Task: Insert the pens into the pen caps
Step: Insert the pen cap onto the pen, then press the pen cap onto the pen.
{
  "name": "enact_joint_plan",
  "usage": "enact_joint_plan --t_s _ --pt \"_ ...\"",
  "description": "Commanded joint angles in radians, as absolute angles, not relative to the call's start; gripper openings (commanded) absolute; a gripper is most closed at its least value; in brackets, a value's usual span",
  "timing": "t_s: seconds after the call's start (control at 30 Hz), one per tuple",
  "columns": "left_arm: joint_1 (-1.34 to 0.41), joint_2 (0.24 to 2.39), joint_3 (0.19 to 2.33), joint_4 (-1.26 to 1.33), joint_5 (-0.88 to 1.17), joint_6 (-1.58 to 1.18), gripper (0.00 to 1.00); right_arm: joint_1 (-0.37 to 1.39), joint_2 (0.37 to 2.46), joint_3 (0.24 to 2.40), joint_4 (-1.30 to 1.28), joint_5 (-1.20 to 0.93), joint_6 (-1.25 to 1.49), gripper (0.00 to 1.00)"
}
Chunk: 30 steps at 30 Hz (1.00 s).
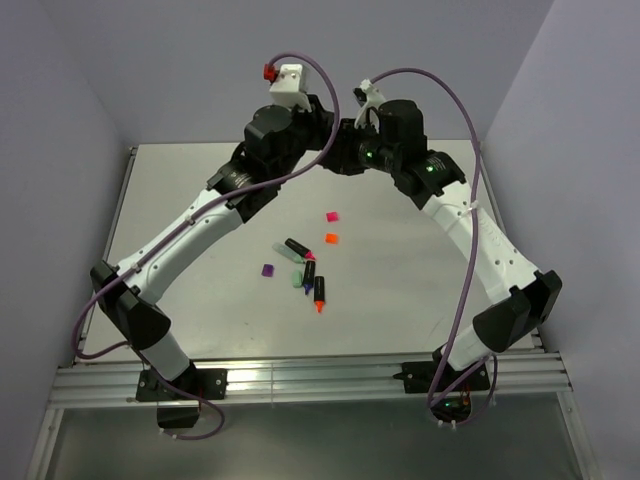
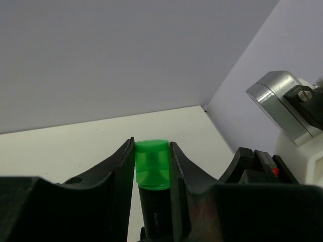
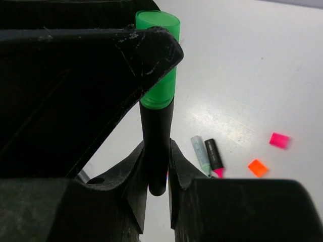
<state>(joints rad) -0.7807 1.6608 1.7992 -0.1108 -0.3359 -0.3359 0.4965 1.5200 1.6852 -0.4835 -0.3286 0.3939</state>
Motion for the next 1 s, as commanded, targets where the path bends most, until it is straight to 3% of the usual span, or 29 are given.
enact_joint_plan --t_s 0.0,0.13,0.23,0.33,0.53,0.57,0.63,0.8,0.97 --pt "-0.805 1.608 1.796 -0.201 -0.279 -0.371 0.0 0.491 1.482 1.773 -0.322 -0.206 0.301 0.0" --pt "-0.804 1.557 1.77 -0.181 -0.245 -0.373 0.11 0.491 1.454 1.752 -0.256 -0.225 0.219 0.0" --pt "-0.792 1.516 1.752 -0.169 -0.221 -0.374 0.28 0.489 1.451 1.756 -0.252 -0.239 0.206 0.0" --pt "-0.767 1.483 1.735 -0.16 -0.176 -0.38 0.38 0.489 1.451 1.749 -0.239 -0.27 0.213 0.0" --pt "-0.701 1.442 1.721 -0.13 -0.062 -0.411 0.74 0.489 1.454 1.738 -0.221 -0.347 0.206 0.0" --pt "-0.693 1.434 1.73 -0.129 -0.051 -0.413 0.87 0.488 1.456 1.738 -0.219 -0.362 0.201 0.0" --pt "-0.669 1.422 1.732 -0.121 -0.016 -0.411 0.99 0.488 1.456 1.732 -0.215 -0.39 0.184 0.0" --pt "-0.586 1.333 1.663 -0.097 0.135 -0.433 1.0 0.466 1.457 1.73 -0.201 -0.5 0.149 0.0" --pt "-0.413 1.249 1.623 -0.15 0.46 -0.341 0.99 0.416 1.459 1.732 -0.173 -0.808 0.172 0.0"
